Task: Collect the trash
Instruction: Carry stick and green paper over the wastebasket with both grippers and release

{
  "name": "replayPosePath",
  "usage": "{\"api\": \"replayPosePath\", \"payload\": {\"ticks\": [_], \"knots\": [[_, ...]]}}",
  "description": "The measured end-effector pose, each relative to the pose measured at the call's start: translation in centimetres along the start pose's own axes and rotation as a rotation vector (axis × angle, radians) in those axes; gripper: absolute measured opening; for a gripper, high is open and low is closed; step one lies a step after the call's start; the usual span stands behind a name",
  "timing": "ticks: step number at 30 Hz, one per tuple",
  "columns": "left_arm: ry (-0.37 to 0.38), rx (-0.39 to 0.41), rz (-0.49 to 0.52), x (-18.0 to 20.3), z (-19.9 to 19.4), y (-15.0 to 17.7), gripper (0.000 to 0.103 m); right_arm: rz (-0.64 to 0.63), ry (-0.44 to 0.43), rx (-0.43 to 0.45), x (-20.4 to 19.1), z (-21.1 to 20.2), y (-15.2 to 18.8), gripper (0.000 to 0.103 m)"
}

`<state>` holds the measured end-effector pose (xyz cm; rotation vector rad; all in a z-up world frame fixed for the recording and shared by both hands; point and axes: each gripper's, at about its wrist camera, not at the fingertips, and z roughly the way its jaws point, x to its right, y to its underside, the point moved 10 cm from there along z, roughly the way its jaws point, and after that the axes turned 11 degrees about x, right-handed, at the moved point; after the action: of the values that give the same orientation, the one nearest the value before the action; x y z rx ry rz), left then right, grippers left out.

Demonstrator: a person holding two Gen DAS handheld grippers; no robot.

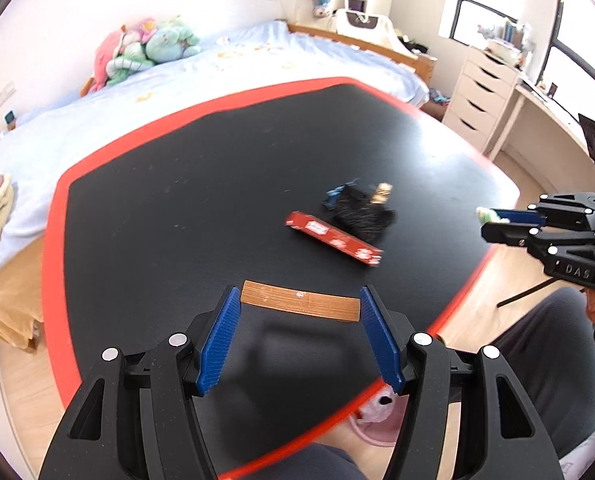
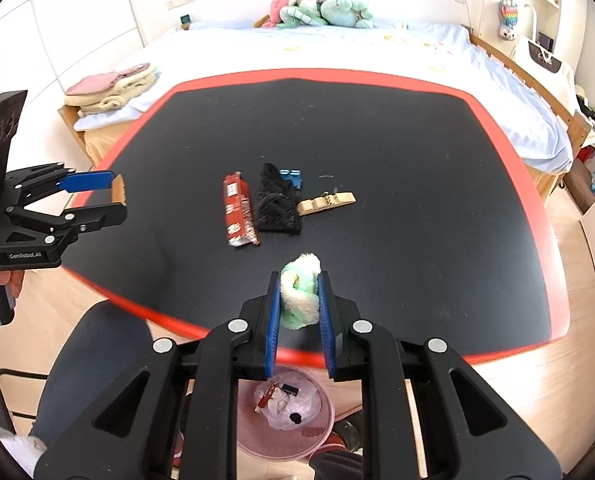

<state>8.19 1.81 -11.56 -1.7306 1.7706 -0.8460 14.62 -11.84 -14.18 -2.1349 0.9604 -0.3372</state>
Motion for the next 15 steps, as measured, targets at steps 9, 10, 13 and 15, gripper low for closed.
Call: {"api": "replayPosePath", "payload": {"ticks": [9, 10, 13, 15], "knots": [[0.066, 0.038, 0.031, 5.8, -3.2, 0.8, 0.060, -0.009, -0.021, 0.049, -1.8, -6.0, 2.7, 0.017], [0.073, 0.038, 0.037, 6.4, -3.5, 1.1, 0.060, -0.011, -0.022, 0.052, -2.0, -6.6, 3.0, 0.017], [0.095, 0.037, 0.042, 8.0, -4.2, 1.9, 0.060, -0.015, -0.024, 0.055, -2.2, -7.9, 4.1, 0.017], [0.106, 0.032, 0.047, 8.7, -4.4, 2.5, 0.060, -0.015, -0.030, 0.050, -2.3, -8.4, 4.8, 0.017]]}}
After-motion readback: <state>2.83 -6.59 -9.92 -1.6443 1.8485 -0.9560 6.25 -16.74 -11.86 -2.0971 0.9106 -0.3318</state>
